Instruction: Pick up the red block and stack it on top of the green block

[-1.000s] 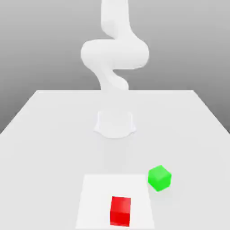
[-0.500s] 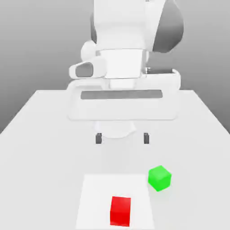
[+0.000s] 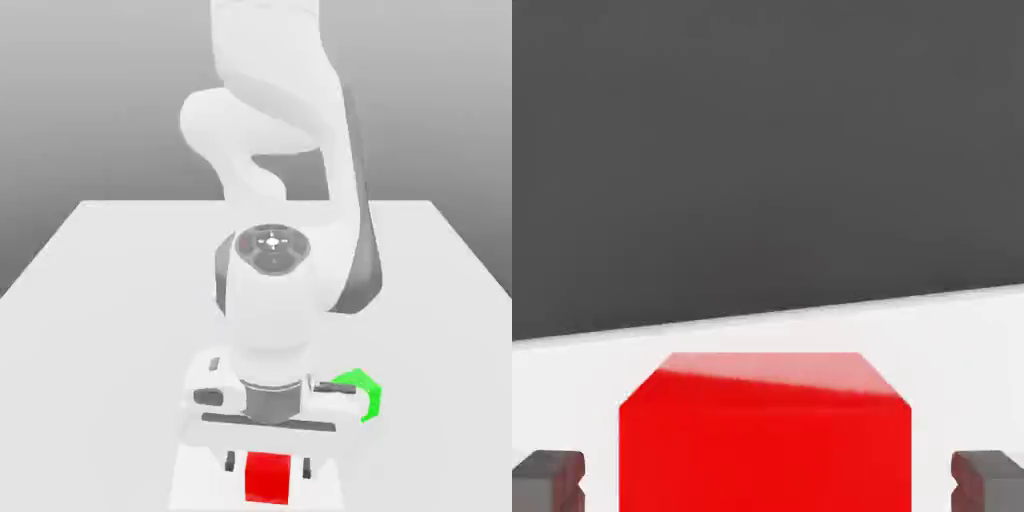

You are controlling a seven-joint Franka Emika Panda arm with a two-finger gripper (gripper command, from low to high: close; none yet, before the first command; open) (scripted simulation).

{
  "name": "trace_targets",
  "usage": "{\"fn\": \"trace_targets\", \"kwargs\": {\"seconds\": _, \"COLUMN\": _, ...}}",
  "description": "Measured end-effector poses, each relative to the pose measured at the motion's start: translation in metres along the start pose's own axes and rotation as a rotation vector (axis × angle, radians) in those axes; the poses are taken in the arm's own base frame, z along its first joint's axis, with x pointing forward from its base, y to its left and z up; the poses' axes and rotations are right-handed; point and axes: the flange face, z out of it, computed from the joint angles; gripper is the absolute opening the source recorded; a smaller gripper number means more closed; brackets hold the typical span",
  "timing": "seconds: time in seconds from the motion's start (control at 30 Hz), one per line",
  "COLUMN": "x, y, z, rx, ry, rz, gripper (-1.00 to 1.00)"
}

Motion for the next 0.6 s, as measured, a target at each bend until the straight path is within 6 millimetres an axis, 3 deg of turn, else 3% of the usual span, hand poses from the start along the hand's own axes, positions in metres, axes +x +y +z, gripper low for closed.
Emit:
{"fn": "trace_targets", "kwargs": {"seconds": 0.13, "x": 0.000, "y": 0.000, "z": -0.001, "rx": -0.001, "ry": 0.001, "rz": 0.000, "gripper": -1.00}}
{"fn": "trace_targets", "kwargs": {"seconds": 0.3, "x": -0.002, "y": 0.000, "z": -0.055, "rx": 0.000, "ry": -0.001, "rz": -0.006, "gripper": -1.00}}
{"fn": "trace_targets", "kwargs": {"seconds": 0.37, "x": -0.031, "y": -0.002, "z": -0.069, "rx": 0.004, "ry": -0.006, "rz": -0.113, "gripper": -1.00}}
{"fn": "trace_targets", "kwargs": {"seconds": 0.43, "x": -0.074, "y": -0.005, "z": -0.080, "rx": 0.007, "ry": -0.009, "rz": -0.269, "gripper": -1.00}}
{"fn": "trace_targets", "kwargs": {"seconds": 0.53, "x": -0.131, "y": 0.003, "z": -0.091, "rx": 0.007, "ry": -0.009, "rz": -0.491, "gripper": -1.00}}
{"fn": "trace_targets", "kwargs": {"seconds": 0.6, "x": -0.158, "y": 0.016, "z": -0.096, "rx": 0.005, "ry": -0.006, "rz": -0.616, "gripper": -1.00}}
